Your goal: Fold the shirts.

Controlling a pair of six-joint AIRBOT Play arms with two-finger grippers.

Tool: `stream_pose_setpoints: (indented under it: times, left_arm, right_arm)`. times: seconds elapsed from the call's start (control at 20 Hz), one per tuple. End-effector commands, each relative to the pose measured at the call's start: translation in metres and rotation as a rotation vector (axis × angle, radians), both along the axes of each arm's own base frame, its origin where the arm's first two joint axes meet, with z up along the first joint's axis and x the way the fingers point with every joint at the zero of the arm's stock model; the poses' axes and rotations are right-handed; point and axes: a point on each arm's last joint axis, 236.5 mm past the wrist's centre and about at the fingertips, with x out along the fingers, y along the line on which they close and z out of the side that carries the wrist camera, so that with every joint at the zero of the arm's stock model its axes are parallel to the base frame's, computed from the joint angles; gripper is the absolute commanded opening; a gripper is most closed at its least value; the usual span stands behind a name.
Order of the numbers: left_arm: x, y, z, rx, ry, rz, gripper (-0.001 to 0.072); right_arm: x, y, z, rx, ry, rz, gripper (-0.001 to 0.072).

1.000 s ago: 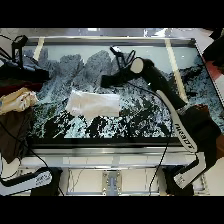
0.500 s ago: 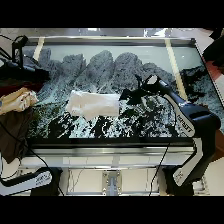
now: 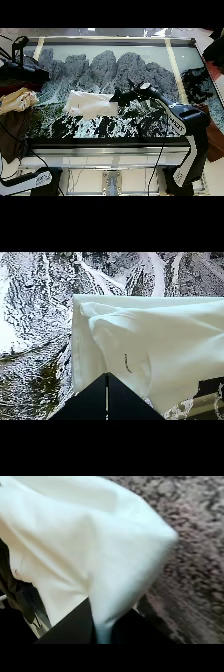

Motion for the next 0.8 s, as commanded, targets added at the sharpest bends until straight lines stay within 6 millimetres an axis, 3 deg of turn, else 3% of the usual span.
stream_pose_setpoints:
  times: [0.0,0.15,0.3,0.45,0.55,0.75]
  left_arm:
    - [-0.001,0.000,-0.001,0.000,0.005,-0.001,0.0012]
    - [-0.003,0.000,-0.002,-0.001,0.013,-0.004,0.0012]
    - [-0.003,0.000,-0.002,-0.001,0.012,-0.004,0.0012]
    - [-0.003,0.000,-0.002,-0.001,0.013,-0.004,0.0012]
    - [-0.003,0.000,-0.002,-0.001,0.013,-0.003,0.0012]
    - [-0.003,-0.001,-0.002,-0.002,0.015,-0.004,0.0012]
  right_arm:
    - [-0.010,0.029,0.017,0.083,0.013,0.010,0.0016]
    - [0.011,0.015,0.056,0.106,-0.087,-0.009,0.0016]
    - [0.035,-0.035,0.110,0.019,-0.267,-0.002,0.0015]
    - [0.039,-0.125,0.144,-0.210,-0.340,-0.053,0.0016]
    - [0.022,-0.199,0.155,-0.401,-0.314,-0.081,0.0015]
    - [-0.032,-0.344,0.181,-0.677,-0.215,-0.190,0.0014]
